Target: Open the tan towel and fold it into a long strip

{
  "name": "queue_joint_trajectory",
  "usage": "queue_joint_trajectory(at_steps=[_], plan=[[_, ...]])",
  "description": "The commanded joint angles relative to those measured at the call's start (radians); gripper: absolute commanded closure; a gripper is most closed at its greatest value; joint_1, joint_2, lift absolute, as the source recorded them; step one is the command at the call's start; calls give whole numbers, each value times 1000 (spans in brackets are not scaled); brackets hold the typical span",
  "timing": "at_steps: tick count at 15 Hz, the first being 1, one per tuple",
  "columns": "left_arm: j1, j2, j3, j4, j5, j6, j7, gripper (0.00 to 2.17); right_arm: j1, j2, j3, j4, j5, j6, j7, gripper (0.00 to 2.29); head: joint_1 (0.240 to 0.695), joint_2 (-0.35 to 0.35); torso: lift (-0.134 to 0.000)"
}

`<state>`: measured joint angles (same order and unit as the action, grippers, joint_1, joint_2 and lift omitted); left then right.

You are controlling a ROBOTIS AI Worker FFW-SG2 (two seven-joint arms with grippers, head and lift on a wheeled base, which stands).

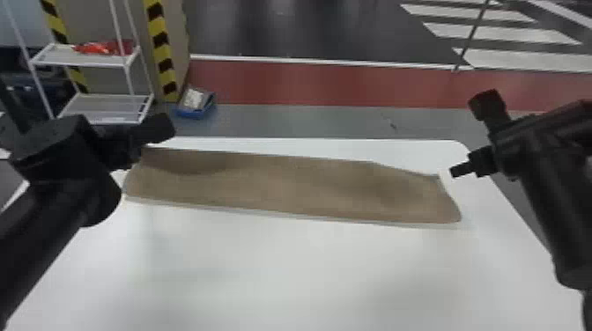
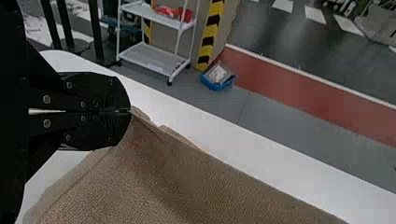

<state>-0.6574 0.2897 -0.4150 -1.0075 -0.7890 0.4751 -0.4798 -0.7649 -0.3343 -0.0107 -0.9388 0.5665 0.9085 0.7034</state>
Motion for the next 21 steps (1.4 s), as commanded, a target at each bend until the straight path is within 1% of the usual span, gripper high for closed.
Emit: queue_joint_trajectory(at_steps=[1, 2, 3, 5, 6, 7, 8, 9, 10, 11, 12, 14, 16, 17, 18, 19, 20, 21], plan=[[36, 5, 1, -11, 33, -65, 44, 529, 9, 4, -6, 0, -7, 2, -7, 53, 649, -119, -125], [41, 6, 1, -14, 48, -62, 36, 245, 12, 4, -14, 0, -19, 5, -9, 53, 651, -122, -125], [42, 6, -1, -14, 48, -55, 30, 215, 19, 4, -14, -8, -20, 5, -9, 63, 655, -127, -125], [61, 11, 10, -42, 48, -49, 32, 43, 53, 4, -22, -41, -27, 20, -7, 70, 666, -132, -125], [85, 16, 39, -85, 53, -31, 21, 33, 79, 4, -40, -83, -34, 36, -5, 70, 670, -132, -125], [114, 17, 85, -137, 71, -16, 13, 19, 98, 4, -49, -110, -42, 42, -5, 73, 673, -132, -125], [140, 22, 122, -171, 106, -19, 17, 16, 104, 3, -66, -117, -57, 45, -5, 80, 676, -131, -125], [151, 26, 143, -183, 155, -16, 17, 12, 104, 4, -71, -117, -66, 45, -7, 83, 678, -126, -125], [157, 26, 179, -209, 238, 9, -5, 33, 119, 4, -89, -123, -66, 45, -9, 93, 679, -123, -125], [173, 26, 217, -247, 318, 49, -16, 80, 144, 4, -101, -158, -80, 51, -9, 97, 680, -122, -125], [191, 26, 251, -298, 381, 98, -8, 103, 171, 4, -123, -198, -86, 70, -7, 107, 683, -123, -125], [217, 19, 309, -402, 508, 211, -2, 151, 246, 4, -183, -331, -122, 125, -7, 113, 686, -124, -125], [223, 3, 344, -430, 596, 221, 17, 178, 326, 3, -241, -475, -174, 208, -2, 113, 685, -131, -125], [205, -6, 346, -428, 631, 227, 32, 178, 377, 3, -267, -551, -175, 238, 5, 113, 684, -135, -125], [177, -26, 340, -404, 657, 227, 52, 178, 421, 3, -285, -618, -175, 260, 16, 117, 683, -142, -125], [153, -38, 321, -358, 660, 227, 72, 178, 457, 3, -291, -670, -185, 275, 22, 117, 682, -149, -125], [122, -41, 286, -289, 659, 215, 125, 201, 493, 3, -307, -729, -200, 284, 30, 117, 679, -159, -125], [87, -44, 252, -223, 659, 211, 158, 211, 521, 3, -315, -770, -203, 306, 34, 117, 677, -167, -125]])
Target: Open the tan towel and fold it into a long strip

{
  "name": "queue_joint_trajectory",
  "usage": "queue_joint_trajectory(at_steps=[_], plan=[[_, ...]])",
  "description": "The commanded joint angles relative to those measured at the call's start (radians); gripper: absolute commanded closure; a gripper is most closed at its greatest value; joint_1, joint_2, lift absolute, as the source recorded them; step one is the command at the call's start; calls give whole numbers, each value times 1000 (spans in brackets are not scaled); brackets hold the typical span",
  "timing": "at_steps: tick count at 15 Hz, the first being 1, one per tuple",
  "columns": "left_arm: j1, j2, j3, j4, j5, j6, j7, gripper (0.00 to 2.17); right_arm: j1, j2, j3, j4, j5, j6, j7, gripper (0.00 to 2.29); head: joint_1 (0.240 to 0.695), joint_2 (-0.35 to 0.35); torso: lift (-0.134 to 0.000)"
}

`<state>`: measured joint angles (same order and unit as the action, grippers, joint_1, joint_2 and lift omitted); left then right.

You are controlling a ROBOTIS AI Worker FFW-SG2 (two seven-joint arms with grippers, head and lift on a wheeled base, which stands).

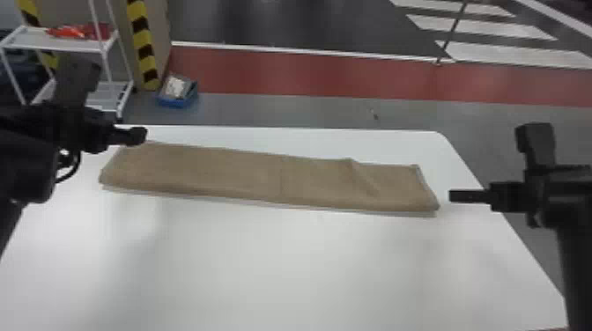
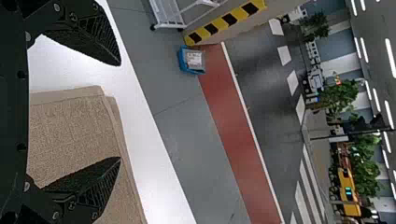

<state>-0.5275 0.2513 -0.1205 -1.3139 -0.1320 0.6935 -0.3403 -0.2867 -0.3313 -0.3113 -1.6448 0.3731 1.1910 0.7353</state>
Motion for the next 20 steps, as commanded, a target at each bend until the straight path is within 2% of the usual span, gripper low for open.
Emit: queue_joint_trajectory(at_steps=[1, 2, 5, 6, 7, 8, 10, 13, 17, 18, 19, 20], plan=[[-80, -10, -56, 156, 2, -4, 29, 221, 72, 0, -20, -113, -17, 36, 3, 117, 681, -171, -125], [-103, -10, -61, 205, 3, 2, 29, 336, 96, 0, -29, -159, -31, 51, 7, 117, 685, -171, -125], [-111, 5, -44, 240, 5, 54, 63, 353, 116, 8, -22, -236, -34, 82, 21, 117, 695, -164, -125], [-112, 8, -11, 242, 8, 97, 66, 353, 121, 15, -17, -260, -36, 91, 26, 117, 695, -143, -125], [-115, 16, 10, 242, 40, 150, 56, 353, 126, 23, -14, -276, -34, 94, 30, 117, 695, -131, -125], [-115, 37, 16, 242, 114, 205, 44, 353, 132, 25, -12, -291, -34, 97, 30, 117, 695, -116, -125], [-114, 52, 47, 242, 216, 238, 12, 353, 132, 25, -12, -291, -34, 97, 30, 117, 695, -96, -125], [-106, 46, 64, 237, 241, 232, 7, 353, 133, 28, -12, -294, -34, 103, 30, 120, 695, -99, -125], [-114, 40, 48, 249, 233, 242, 6, 363, 141, 23, -29, -300, -34, 103, 41, 124, 695, -110, -125], [-114, 42, 48, 255, 232, 254, 3, 640, 139, 21, -31, -300, -34, 103, 41, 124, 695, -113, -125], [-111, 43, 48, 255, 236, 281, 0, 1170, 139, 20, -31, -300, -34, 103, 41, 124, 695, -114, -125], [-109, 43, 53, 252, 239, 324, -16, 1568, 138, 20, -31, -299, -36, 103, 41, 124, 695, -117, -125]])
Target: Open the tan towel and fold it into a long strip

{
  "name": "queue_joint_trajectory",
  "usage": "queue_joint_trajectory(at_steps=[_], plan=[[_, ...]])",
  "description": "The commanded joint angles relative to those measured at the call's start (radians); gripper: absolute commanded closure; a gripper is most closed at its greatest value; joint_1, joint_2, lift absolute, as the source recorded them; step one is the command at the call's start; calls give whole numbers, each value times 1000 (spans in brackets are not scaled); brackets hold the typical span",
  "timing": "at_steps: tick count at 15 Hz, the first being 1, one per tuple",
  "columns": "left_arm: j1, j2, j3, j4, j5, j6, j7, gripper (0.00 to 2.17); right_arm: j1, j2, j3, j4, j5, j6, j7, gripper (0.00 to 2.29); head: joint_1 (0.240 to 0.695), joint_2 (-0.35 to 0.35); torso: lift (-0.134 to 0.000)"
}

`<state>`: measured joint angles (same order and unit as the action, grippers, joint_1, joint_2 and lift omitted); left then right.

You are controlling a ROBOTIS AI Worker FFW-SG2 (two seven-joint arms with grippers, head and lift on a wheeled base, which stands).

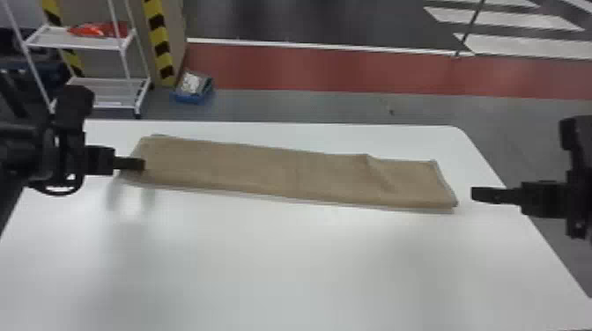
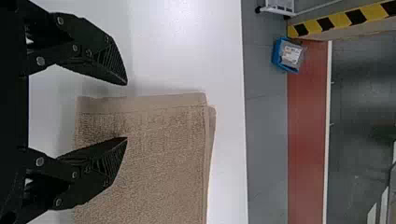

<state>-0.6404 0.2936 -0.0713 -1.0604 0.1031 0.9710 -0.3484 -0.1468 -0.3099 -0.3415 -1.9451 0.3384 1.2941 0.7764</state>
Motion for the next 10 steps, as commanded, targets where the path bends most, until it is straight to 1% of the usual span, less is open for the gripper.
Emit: queue_joint_trajectory(at_steps=[1, 2, 5, 6, 7, 8, 10], plan=[[4, 4, 1, -3, 0, 90, -11, 1706, -4, -2, -1, 2, -1, 0, 0, 124, 695, -118, -125], [4, 4, -1, -3, -3, 102, -12, 1703, -7, -2, -2, 2, -1, 0, 0, 124, 695, -120, -125], [25, 7, 5, -27, -6, 148, -61, 1710, -5, -2, -7, 0, -12, 0, 1, 124, 695, -125, -125], [53, 10, 8, -89, -17, 197, -70, 1710, -5, -2, -10, -3, -15, 0, 1, 124, 695, -127, -125], [84, 18, 13, -154, -29, 256, -98, 1717, -2, -2, -16, -6, -16, 0, 1, 124, 695, -129, -125], [131, 30, 36, -242, -31, 345, -118, 1902, 1, -2, -17, -6, -22, 0, 1, 124, 695, -132, -125], [235, 39, 84, -418, -37, 461, -155, 1912, 4, -2, -25, -6, -29, -3, 0, 124, 695, -143, -125]])
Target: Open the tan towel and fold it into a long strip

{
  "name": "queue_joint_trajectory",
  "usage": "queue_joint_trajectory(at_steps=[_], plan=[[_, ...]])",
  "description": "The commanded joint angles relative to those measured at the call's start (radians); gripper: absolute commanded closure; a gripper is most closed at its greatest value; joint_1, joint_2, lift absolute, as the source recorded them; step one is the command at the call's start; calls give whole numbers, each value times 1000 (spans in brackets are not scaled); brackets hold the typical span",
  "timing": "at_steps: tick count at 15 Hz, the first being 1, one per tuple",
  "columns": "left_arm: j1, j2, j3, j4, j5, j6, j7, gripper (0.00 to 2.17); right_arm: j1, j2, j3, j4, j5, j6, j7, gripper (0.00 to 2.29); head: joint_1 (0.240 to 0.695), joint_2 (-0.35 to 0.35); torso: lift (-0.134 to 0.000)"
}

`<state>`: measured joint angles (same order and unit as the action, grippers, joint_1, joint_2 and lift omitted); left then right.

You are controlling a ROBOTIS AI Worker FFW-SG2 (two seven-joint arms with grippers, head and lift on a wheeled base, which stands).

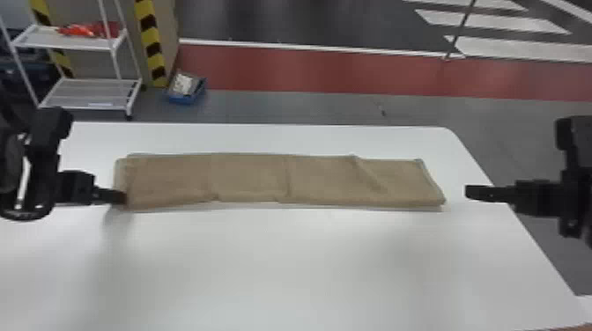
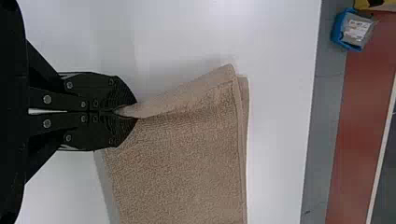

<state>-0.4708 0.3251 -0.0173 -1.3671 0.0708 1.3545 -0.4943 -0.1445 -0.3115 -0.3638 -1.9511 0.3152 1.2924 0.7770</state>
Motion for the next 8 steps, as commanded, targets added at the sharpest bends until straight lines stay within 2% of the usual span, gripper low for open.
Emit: queue_joint_trajectory(at_steps=[1, 4, 8], plan=[[123, 9, 53, -204, -16, 127, -27, 1912, 2, 3, -1, 0, -5, -5, -1, 124, 695, -145, -125], [239, 11, 120, -365, -43, 182, -58, 1912, 5, 8, 8, -2, -5, -5, -1, 124, 695, -150, -125], [267, 31, 161, -380, -55, 170, -76, 1909, 9, 9, 16, -5, -5, -5, -1, 127, 695, -128, -125]])
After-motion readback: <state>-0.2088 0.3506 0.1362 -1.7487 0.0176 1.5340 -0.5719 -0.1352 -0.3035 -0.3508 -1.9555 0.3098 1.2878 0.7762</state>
